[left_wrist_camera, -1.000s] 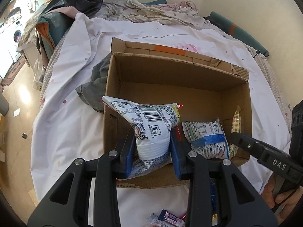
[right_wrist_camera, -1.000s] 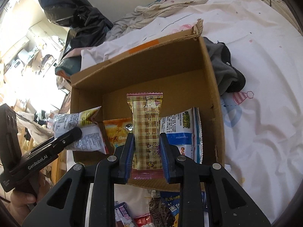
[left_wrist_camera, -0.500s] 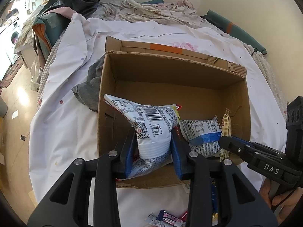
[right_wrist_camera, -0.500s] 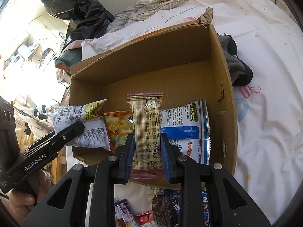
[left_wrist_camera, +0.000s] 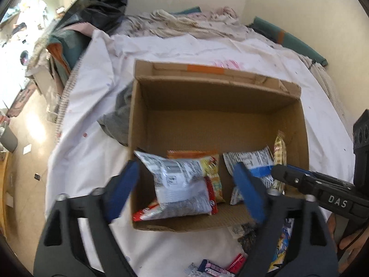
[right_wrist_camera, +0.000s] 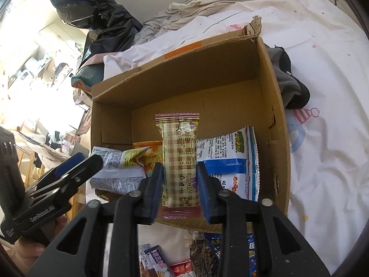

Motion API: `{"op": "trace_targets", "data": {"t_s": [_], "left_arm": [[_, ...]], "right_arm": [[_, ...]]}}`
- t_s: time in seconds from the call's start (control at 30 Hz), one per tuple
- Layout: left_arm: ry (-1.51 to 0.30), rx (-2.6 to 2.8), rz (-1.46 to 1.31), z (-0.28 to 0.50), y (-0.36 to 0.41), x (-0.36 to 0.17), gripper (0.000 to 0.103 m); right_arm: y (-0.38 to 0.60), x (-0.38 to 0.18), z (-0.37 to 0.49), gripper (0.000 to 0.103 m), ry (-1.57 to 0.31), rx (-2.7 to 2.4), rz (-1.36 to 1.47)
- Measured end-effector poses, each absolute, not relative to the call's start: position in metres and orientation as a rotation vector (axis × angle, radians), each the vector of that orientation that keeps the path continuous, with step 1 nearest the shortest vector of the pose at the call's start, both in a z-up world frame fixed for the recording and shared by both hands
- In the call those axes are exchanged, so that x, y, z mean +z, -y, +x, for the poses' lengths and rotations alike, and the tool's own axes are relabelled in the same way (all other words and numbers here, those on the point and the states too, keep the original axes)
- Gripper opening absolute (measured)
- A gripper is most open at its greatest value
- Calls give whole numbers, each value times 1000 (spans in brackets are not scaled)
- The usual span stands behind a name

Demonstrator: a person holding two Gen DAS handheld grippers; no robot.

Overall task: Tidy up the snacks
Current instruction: 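Open both tools in the box and withdraw them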

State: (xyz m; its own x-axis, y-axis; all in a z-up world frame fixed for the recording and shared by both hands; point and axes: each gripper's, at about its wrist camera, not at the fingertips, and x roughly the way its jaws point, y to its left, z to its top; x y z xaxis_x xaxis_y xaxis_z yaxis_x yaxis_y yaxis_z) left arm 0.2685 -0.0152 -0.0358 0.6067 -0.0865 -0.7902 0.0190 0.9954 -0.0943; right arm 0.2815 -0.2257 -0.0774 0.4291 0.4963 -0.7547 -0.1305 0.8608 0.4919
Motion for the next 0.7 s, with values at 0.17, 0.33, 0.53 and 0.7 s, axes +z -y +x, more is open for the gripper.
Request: {"op": "trace_targets", "data": {"t_s": [0.17,0.33,0.53,0.7], "left_arm": [[-856,-8,-62,266,8,-25,91],[-855,6,-111,265,-5,-23,91],[-844,8,-138,254,-11,-16,91],[-821,-3,-122,239,-11,-6,91]], "right_arm": [[235,-69,282,76,-1009,358,412],[237,-67,282,76,-1012,358,414],[238,-56,275,76,-978,366,425],[242,-40,257,76,-929,360,394]]}}
